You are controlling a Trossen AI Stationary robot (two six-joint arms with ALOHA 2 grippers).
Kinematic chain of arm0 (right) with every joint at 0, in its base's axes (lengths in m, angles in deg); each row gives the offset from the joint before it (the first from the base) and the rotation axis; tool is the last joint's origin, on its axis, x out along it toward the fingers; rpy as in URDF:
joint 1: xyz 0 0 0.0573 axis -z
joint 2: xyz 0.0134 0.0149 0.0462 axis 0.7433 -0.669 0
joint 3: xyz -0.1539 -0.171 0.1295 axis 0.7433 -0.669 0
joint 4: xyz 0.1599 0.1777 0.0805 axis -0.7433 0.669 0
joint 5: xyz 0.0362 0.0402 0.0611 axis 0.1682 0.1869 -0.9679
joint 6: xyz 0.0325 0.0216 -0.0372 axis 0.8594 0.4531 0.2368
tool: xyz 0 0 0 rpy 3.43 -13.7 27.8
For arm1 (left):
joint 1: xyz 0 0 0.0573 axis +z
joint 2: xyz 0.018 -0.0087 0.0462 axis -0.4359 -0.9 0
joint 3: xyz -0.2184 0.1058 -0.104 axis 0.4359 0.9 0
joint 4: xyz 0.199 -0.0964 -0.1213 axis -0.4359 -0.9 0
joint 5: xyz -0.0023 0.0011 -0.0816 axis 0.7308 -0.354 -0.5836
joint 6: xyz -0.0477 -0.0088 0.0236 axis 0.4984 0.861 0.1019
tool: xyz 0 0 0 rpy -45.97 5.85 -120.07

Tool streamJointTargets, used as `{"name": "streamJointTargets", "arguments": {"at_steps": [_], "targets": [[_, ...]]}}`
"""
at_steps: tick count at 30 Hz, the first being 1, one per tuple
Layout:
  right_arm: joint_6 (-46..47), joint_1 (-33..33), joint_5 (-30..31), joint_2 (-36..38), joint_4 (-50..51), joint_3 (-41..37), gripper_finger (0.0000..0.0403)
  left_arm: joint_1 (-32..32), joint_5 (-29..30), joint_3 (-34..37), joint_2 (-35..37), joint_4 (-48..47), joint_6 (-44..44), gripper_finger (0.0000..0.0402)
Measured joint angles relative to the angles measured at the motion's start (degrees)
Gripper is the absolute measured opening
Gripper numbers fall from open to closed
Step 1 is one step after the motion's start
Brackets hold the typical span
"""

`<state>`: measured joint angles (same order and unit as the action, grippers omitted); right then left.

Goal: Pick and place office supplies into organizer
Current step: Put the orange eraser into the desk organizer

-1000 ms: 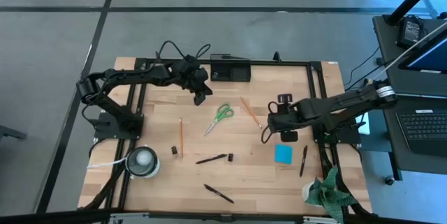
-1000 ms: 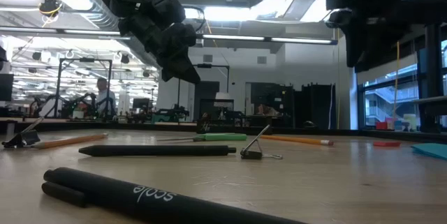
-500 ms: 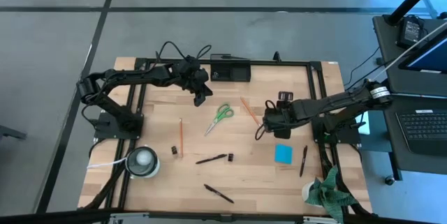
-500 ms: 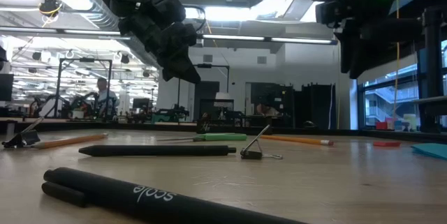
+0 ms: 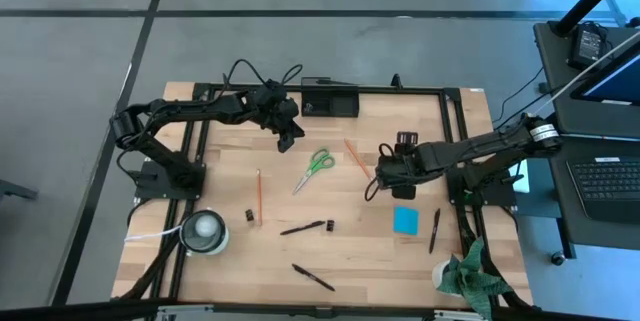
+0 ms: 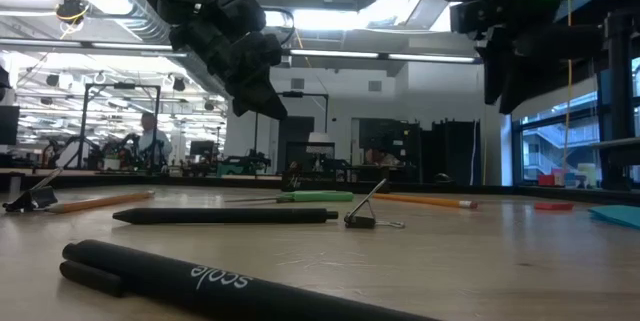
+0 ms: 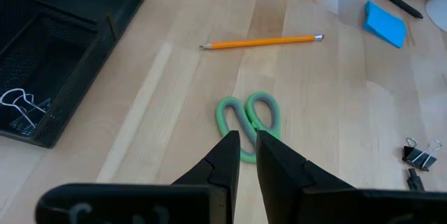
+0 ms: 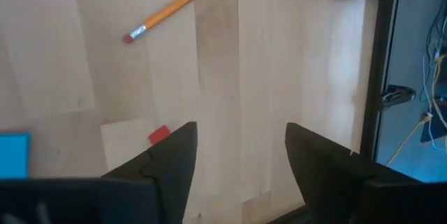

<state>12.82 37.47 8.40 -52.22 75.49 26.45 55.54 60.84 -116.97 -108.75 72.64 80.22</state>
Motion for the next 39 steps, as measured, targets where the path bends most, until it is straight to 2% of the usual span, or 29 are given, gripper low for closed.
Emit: {"name": "streamJointTargets", "arguments": {"at_steps": [5,7,12,17,20,27,39], "targets": [[-1.3,0.0,0.1,0.0,-2.7,0.0,0.0229,0.0,0.0,0.0,0.0,0.0,0.0,0.0043],[0.1,0.0,-2.1,0.0,-3.4,0.0,0.0227,0.0,0.0,0.0,0.0,0.0,0.3,0.0043],[-11.8,1.4,-9.5,0.0,-2.4,-3.3,0.0226,0.0,0.2,0.0,0.0,0.0,0.4,0.0043],[-18.0,3.8,-15.1,0.3,-8.3,-9.5,0.0226,0.0,0.3,0.0,0.0,0.0,0.4,0.0043],[-20.0,4.7,-15.7,0.7,-12.6,-12.9,0.0226,0.0,0.3,0.0,0.0,0.0,0.4,0.0043],[-21.0,7.0,-15.7,0.9,-14.2,-18.3,0.0226,0.0,0.3,0.0,0.0,0.0,0.4,0.0043],[-27.1,11.2,-16.1,0.9,-17.4,-21.0,0.0226,0.0,0.4,0.0,0.0,0.0,0.4,0.0043]]}}
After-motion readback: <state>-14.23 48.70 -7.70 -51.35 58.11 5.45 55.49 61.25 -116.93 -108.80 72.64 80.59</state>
